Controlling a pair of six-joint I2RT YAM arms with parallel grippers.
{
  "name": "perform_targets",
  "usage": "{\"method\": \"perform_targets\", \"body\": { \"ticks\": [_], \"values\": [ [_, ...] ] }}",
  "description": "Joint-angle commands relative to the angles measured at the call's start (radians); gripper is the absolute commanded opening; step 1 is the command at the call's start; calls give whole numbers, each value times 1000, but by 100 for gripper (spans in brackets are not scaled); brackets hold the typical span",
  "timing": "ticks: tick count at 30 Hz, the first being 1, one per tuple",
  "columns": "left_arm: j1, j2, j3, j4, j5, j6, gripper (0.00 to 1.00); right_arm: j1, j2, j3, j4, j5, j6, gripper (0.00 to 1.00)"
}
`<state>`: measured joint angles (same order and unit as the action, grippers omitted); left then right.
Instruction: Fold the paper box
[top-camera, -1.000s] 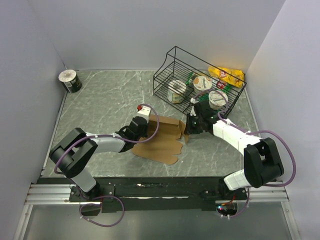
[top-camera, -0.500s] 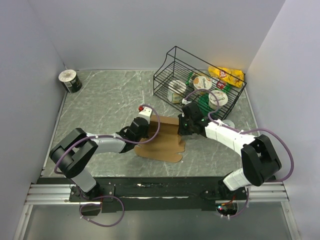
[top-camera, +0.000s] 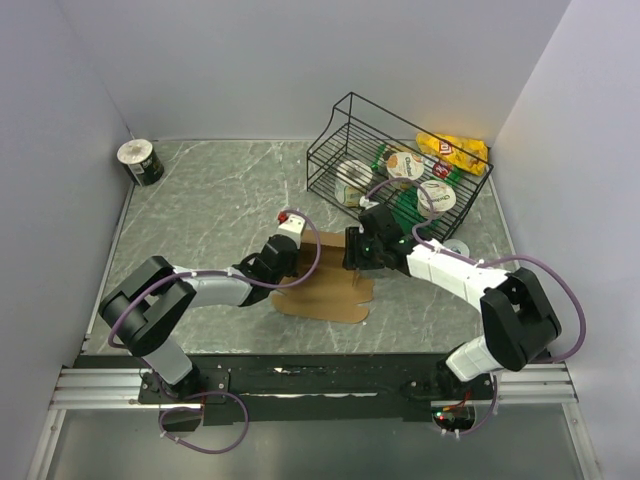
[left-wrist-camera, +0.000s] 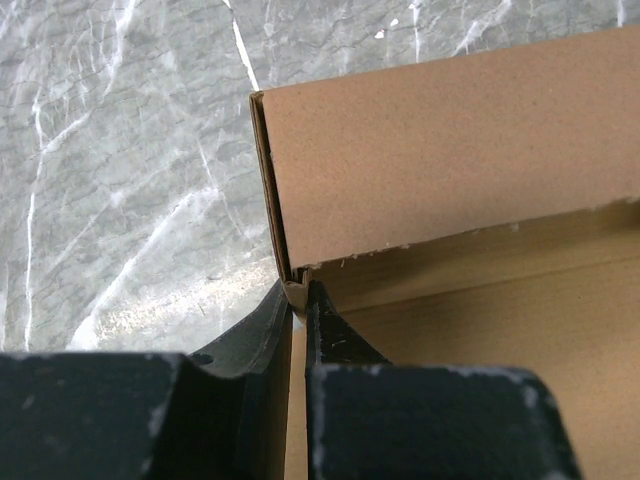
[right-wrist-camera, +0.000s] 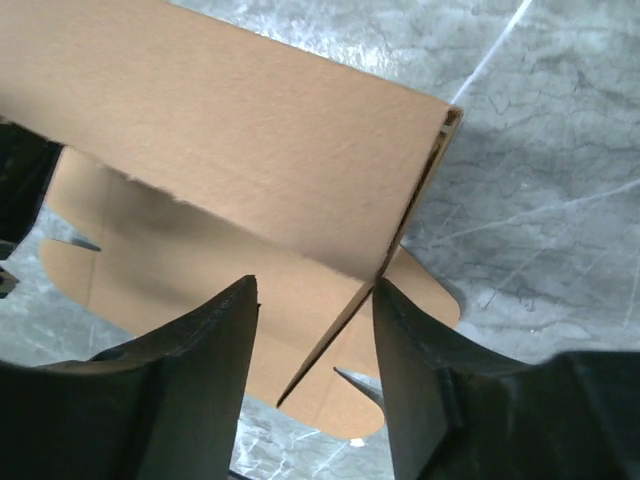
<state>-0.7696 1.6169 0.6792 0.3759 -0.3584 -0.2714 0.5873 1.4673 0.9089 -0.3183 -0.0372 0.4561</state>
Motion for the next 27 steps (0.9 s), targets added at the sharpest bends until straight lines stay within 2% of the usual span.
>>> {"method": "perform_targets", "body": {
  "ticks": [1,9,12,16,20,23,27],
  "values": [
    [-25,-11,5,-15,45,15,7,8,-68,21,79,-6,-14,62],
    [-25,-9,5,-19,41,18,7,-12,-102,-42,133,-78,-30,71],
    [-25,-8,10,-26,21,27,7,-15,-117,-33,99,-86,-46,76],
    [-20,-3,13,-42,-27,43,6,-44,-224,-47,59,-73,-86,86],
    [-8,-20,-3,-32,-40,47,6,-125,-363,-80,39,-89,-128,91],
    [0,-29,-10,-25,-33,44,6,-208,-420,-90,13,-79,-143,92],
    [3,-29,-10,-26,-25,44,6,-260,-354,-65,-82,20,-174,88]
  ]
}}
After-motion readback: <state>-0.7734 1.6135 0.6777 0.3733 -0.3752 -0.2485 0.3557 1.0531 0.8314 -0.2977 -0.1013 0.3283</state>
